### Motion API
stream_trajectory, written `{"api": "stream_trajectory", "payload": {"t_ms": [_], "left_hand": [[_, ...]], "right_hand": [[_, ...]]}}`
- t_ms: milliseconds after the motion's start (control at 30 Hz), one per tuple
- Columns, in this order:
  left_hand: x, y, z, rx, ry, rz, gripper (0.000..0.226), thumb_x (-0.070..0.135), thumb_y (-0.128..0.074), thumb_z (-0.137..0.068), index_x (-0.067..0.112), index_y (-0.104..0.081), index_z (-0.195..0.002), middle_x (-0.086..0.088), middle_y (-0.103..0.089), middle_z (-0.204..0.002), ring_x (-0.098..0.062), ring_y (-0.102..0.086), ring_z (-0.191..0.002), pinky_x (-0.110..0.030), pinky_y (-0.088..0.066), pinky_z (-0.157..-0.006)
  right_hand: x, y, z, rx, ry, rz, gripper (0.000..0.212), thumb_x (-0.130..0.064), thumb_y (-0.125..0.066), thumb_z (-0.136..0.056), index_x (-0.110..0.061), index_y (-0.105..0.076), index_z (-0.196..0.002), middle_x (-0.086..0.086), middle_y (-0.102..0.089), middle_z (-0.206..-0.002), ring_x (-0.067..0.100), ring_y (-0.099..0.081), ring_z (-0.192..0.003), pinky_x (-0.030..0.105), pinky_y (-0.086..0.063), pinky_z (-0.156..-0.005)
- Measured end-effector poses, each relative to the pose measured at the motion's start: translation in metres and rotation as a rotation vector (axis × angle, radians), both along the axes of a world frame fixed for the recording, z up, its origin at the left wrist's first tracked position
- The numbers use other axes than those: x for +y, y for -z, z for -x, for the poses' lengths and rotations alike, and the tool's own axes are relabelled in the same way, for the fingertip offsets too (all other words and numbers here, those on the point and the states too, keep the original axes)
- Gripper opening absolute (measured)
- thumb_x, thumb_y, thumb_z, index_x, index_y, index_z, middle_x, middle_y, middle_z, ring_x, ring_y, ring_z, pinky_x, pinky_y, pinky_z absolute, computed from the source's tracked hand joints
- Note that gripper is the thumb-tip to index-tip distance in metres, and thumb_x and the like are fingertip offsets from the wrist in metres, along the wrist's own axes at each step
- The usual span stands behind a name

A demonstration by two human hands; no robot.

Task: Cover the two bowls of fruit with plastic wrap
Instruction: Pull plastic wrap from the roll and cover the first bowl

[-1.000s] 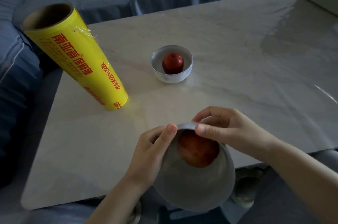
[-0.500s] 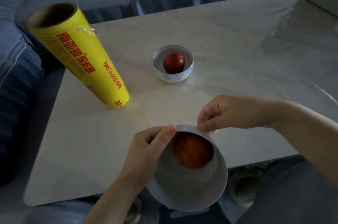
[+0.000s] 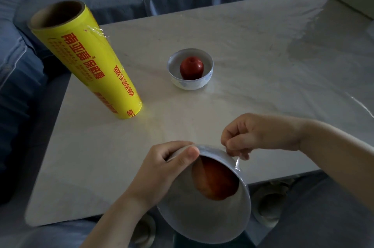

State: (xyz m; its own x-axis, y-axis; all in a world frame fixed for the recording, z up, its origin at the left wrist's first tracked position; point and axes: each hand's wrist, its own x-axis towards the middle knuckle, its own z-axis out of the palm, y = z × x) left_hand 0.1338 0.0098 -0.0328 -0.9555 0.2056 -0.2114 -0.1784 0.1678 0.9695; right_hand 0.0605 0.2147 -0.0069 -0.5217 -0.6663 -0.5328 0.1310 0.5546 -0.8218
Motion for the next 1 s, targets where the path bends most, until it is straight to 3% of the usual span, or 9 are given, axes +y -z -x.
{"api": "stream_trajectory", "payload": {"t_ms": [100,200,333,467,633,700,800,1000], "left_hand": [[0.001,-0.002,0.001,0.016,0.023,0.019,0.029,0.057,-0.058,-0.064,0.042,-0.073,-0.083,0.009,-0.075,-0.088,-0.008,-0.068,-0.087,-0.020,-0.054,-0.077],[0.002,-0.003,0.002,0.025,0.023,0.043,0.032,0.059,-0.057,-0.063,0.043,-0.073,-0.086,0.011,-0.074,-0.088,-0.008,-0.068,-0.089,-0.022,-0.054,-0.078],[0.002,-0.004,0.001,0.042,0.016,0.022,0.032,0.057,-0.057,-0.065,0.041,-0.073,-0.087,0.011,-0.075,-0.090,-0.006,-0.068,-0.089,-0.017,-0.052,-0.077],[0.002,-0.002,0.002,0.046,-0.028,0.037,0.038,0.063,-0.060,-0.060,0.040,-0.073,-0.087,0.012,-0.074,-0.088,-0.007,-0.068,-0.089,-0.017,-0.053,-0.075],[0.006,-0.003,-0.001,0.144,-0.028,0.034,0.044,0.083,-0.055,-0.055,0.052,-0.069,-0.083,0.023,-0.072,-0.085,0.003,-0.066,-0.085,-0.007,-0.048,-0.069],[0.007,-0.002,-0.002,0.174,-0.069,0.024,0.043,0.083,-0.053,-0.056,0.052,-0.070,-0.081,0.027,-0.071,-0.084,0.006,-0.065,-0.084,-0.005,-0.047,-0.068],[0.007,-0.001,-0.004,0.204,-0.121,0.022,0.054,0.083,-0.053,-0.058,0.037,-0.071,-0.078,0.026,-0.071,-0.084,0.004,-0.066,-0.084,-0.006,-0.047,-0.066],[0.006,0.000,-0.003,0.235,-0.172,0.051,0.062,0.086,-0.051,-0.055,0.033,-0.067,-0.081,0.028,-0.071,-0.082,0.005,-0.066,-0.084,-0.006,-0.047,-0.067]], "right_hand": [[-0.007,-0.002,0.005,-0.066,0.055,-0.078,0.037,-0.035,-0.055,-0.087,-0.023,-0.062,-0.052,-0.008,-0.053,-0.051,0.008,-0.046,-0.050,0.021,-0.044,-0.061],[-0.010,-0.008,0.007,-0.118,0.063,-0.059,0.042,-0.050,-0.059,-0.073,-0.010,-0.059,-0.060,-0.006,-0.051,-0.049,0.007,-0.044,-0.048,0.018,-0.044,-0.057],[-0.014,-0.004,0.000,-0.120,0.151,0.107,0.028,-0.042,-0.062,-0.067,-0.022,-0.063,-0.048,0.001,-0.045,-0.053,0.006,-0.042,-0.048,0.014,-0.040,-0.052],[-0.024,0.005,-0.011,-0.132,0.464,0.266,0.025,-0.033,-0.065,-0.072,-0.017,-0.061,-0.053,-0.002,-0.040,-0.044,0.007,-0.038,-0.043,0.014,-0.039,-0.049],[-0.037,0.013,-0.017,0.071,0.704,0.217,0.029,-0.030,-0.066,-0.081,-0.016,-0.061,-0.056,0.000,-0.044,-0.047,0.010,-0.037,-0.046,0.021,-0.037,-0.055],[-0.041,0.015,-0.017,0.154,0.705,0.196,0.028,-0.030,-0.066,-0.081,-0.018,-0.062,-0.057,-0.011,-0.047,-0.040,0.003,-0.038,-0.041,0.014,-0.035,-0.046],[-0.045,0.016,-0.017,0.161,0.671,0.189,0.026,-0.027,-0.066,-0.082,-0.016,-0.062,-0.059,-0.013,-0.048,-0.034,0.000,-0.041,-0.034,0.010,-0.033,-0.040],[-0.044,0.016,-0.016,0.104,0.564,0.098,0.025,-0.034,-0.069,-0.079,-0.017,-0.066,-0.060,-0.009,-0.059,-0.052,0.002,-0.052,-0.049,0.018,-0.044,-0.053]]}}
